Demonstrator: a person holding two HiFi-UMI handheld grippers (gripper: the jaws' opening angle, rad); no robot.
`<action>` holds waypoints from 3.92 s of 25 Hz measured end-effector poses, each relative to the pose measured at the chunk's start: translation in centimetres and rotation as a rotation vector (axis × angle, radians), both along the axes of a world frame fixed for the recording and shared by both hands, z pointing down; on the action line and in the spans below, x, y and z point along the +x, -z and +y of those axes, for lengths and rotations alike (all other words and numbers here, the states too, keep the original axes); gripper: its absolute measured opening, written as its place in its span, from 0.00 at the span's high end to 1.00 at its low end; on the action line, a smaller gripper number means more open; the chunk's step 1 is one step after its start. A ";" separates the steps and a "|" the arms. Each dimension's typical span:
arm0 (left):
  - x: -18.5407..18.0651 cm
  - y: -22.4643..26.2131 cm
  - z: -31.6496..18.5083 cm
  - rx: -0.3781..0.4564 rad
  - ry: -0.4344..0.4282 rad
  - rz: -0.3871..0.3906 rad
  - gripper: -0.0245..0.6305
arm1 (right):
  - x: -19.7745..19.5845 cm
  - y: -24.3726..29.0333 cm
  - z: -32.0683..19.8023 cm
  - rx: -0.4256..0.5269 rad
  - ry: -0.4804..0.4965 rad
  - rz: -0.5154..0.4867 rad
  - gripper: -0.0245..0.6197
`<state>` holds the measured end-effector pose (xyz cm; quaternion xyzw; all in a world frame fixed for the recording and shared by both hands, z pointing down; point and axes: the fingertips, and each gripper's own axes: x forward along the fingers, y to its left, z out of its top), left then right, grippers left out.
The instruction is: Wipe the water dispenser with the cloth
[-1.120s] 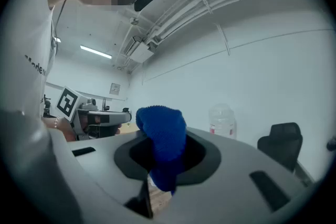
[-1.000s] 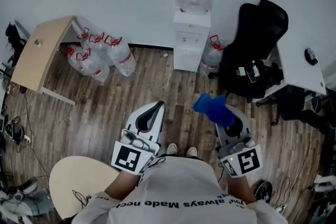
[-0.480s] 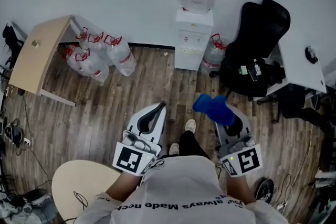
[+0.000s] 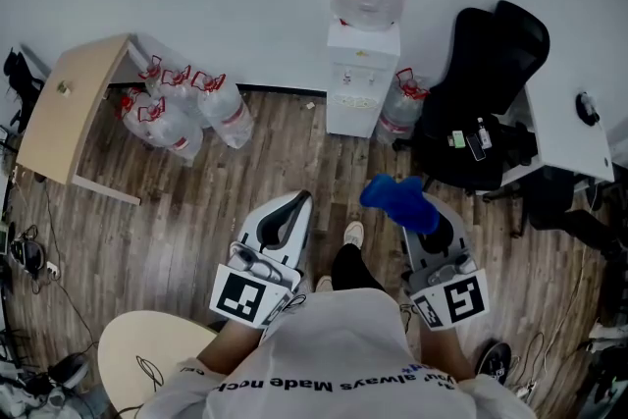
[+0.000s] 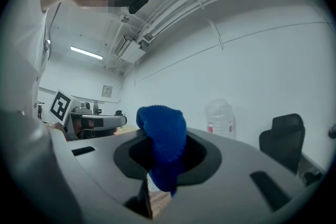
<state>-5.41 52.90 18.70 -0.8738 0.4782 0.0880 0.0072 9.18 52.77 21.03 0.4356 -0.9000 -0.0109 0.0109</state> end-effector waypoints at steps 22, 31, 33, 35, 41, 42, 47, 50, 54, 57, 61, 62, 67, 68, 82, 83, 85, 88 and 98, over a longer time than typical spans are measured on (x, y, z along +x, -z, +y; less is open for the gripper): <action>7.0 1.1 -20.1 -0.022 0.012 -0.020 0.93 | 6.6 0.9 -19.8 -0.009 0.014 -0.012 0.83; 9.2 0.2 -25.5 -0.039 0.024 -0.024 0.93 | 8.7 -0.1 -25.2 -0.030 0.028 -0.007 0.83; 9.4 0.0 -26.2 -0.045 0.027 -0.024 0.93 | 8.9 -0.3 -26.0 -0.037 0.032 -0.007 0.83; 9.5 -0.3 -26.9 -0.049 0.031 -0.026 0.93 | 9.0 -0.5 -26.7 -0.042 0.033 -0.005 0.83; 9.0 -1.1 -30.2 -0.052 0.041 -0.031 0.93 | 8.5 -1.1 -30.0 -0.045 0.036 0.001 0.83; 8.8 -1.1 -30.7 -0.050 0.042 -0.033 0.93 | 8.3 -1.2 -30.6 -0.043 0.037 0.003 0.83; 7.7 -0.9 -34.1 -0.038 0.040 -0.032 0.93 | 6.9 -1.2 -33.9 -0.044 0.045 0.015 0.83; 6.6 -1.3 -36.7 -0.045 0.043 -0.034 0.93 | 5.9 -1.3 -36.2 -0.041 0.045 0.027 0.83; 5.3 -1.2 -40.5 -0.050 0.030 -0.029 0.93 | 4.6 -1.1 -39.8 -0.044 0.034 0.034 0.83; 4.1 -0.9 -43.6 -0.045 0.016 -0.032 0.93 | 3.2 -1.0 -42.7 -0.049 0.025 0.039 0.83; 2.2 -0.6 -47.4 -0.038 -0.002 -0.039 0.93 | 0.8 -0.7 -46.4 -0.050 0.019 0.041 0.83; 1.7 -0.5 -48.3 -0.036 -0.007 -0.039 0.93 | 0.1 -0.6 -47.2 -0.050 0.018 0.042 0.83; -0.7 -0.4 -52.2 -0.028 -0.023 -0.035 0.93 | -2.7 -0.6 -50.9 -0.047 0.007 0.051 0.83; -1.2 -0.5 -52.9 -0.028 -0.027 -0.036 0.93 | -3.2 -0.6 -51.6 -0.046 0.005 0.052 0.83; -3.6 -3.6 -59.0 -0.063 -0.080 -0.062 0.93 | -6.7 -3.1 -57.4 -0.049 -0.038 0.087 0.83; -3.6 -4.0 -59.2 -0.068 -0.082 -0.064 0.93 | -6.9 -3.6 -57.8 -0.049 -0.041 0.100 0.83; -3.5 -4.9 -59.7 -0.078 -0.085 -0.071 0.93 | -7.3 -4.9 -58.5 -0.053 -0.046 0.123 0.83; -3.6 -6.2 -60.3 -0.092 -0.083 -0.083 0.93 | -8.3 -6.5 -59.9 -0.030 -0.066 0.136 0.83; -4.1 -9.9 -62.1 -0.115 -0.071 -0.113 0.93 | -11.3 -15.0 -64.1 -0.077 -0.101 0.278 0.83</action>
